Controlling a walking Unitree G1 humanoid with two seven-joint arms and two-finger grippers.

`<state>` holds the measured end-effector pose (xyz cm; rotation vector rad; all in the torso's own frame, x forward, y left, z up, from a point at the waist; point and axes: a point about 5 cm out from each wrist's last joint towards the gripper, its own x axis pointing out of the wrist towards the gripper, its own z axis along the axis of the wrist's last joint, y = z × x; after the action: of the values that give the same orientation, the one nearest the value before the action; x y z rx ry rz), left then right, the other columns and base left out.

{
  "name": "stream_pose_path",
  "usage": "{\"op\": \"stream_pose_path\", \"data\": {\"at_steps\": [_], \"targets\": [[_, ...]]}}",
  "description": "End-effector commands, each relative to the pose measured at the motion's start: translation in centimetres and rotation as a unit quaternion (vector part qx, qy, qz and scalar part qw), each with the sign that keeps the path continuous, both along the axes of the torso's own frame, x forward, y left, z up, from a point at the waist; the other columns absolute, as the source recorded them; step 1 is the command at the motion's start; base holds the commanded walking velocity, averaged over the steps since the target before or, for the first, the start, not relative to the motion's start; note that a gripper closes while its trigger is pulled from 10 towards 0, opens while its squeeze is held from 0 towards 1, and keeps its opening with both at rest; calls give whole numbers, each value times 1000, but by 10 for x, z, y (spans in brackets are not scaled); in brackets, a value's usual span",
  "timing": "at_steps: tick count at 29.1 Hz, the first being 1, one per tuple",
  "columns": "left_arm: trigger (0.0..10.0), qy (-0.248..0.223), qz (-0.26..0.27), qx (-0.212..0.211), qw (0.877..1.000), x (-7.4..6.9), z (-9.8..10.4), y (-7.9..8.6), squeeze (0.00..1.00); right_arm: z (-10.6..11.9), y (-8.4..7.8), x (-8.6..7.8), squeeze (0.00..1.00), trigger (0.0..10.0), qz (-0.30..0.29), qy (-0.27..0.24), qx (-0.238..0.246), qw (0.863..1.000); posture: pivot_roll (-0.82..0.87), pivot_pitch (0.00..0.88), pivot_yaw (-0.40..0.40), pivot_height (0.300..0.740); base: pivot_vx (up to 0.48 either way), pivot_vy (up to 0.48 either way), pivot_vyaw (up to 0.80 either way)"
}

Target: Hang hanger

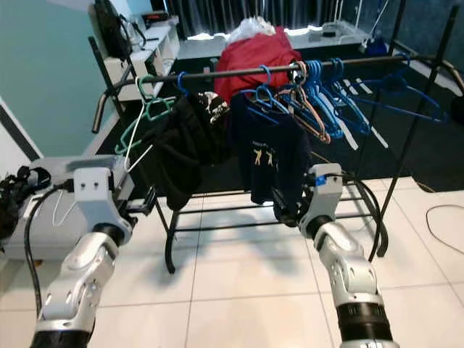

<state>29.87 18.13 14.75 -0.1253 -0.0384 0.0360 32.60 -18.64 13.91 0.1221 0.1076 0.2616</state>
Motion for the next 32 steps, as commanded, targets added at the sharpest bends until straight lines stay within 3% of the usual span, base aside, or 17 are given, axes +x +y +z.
{"op": "stream_pose_path", "data": {"at_steps": [1,18,25,32], "targets": [[10000,11,-2,0,1000,1,-2,-1,0,1,1,2,0,10000,3,-3,-4,1000,-93,42,45,735,0,-480,0],[10000,22,-4,-8,1000,4,-3,-2,0,-2,1,0,0,10000,6,-5,-6,1000,-97,29,51,735,0,-480,0],[10000,11,-5,-34,999,5,0,0,0,-2,1,0,0,10000,6,-5,-6,1000,-98,35,50,735,0,0,0],[10000,9,-15,-28,999,6,4,-1,0,-1,1,0,0,10000,5,-7,-6,1000,-102,44,51,735,480,0,0]]}}
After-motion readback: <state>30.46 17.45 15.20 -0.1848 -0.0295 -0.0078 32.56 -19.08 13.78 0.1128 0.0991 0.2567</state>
